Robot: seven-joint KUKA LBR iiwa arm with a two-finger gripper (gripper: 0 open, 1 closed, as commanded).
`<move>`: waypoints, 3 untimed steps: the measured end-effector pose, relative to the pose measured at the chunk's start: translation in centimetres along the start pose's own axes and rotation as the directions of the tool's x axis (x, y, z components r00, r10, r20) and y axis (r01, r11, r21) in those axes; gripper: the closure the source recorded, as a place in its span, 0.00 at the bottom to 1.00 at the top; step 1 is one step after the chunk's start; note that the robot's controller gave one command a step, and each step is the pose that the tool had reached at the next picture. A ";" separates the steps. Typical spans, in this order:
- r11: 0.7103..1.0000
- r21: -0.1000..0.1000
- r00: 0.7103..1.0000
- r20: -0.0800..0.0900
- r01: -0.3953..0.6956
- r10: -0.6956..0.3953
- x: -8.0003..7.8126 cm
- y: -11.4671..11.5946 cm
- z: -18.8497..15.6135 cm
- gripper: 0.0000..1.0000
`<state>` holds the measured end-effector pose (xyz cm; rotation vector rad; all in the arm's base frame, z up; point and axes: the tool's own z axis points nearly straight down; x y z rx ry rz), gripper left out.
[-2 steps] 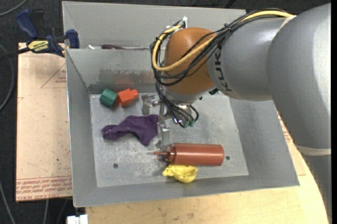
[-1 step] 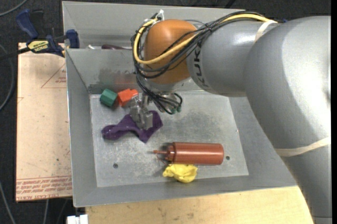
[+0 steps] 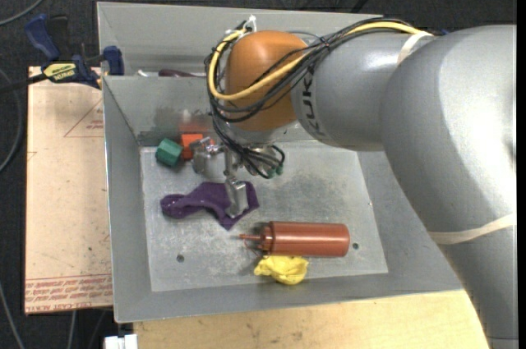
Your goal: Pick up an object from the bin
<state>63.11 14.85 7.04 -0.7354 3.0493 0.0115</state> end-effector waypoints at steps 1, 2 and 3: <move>1.000 0.000 1.000 0.000 0.000 0.000 0.0 0.0 0.0 1.00; 1.000 0.000 1.000 0.000 0.000 0.000 0.0 0.0 0.0 1.00; 0.997 0.000 0.997 0.003 0.074 -0.074 0.1 0.6 -20.1 1.00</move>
Offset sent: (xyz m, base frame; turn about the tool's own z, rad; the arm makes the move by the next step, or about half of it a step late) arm 0.0000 0.0000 0.0000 0.0000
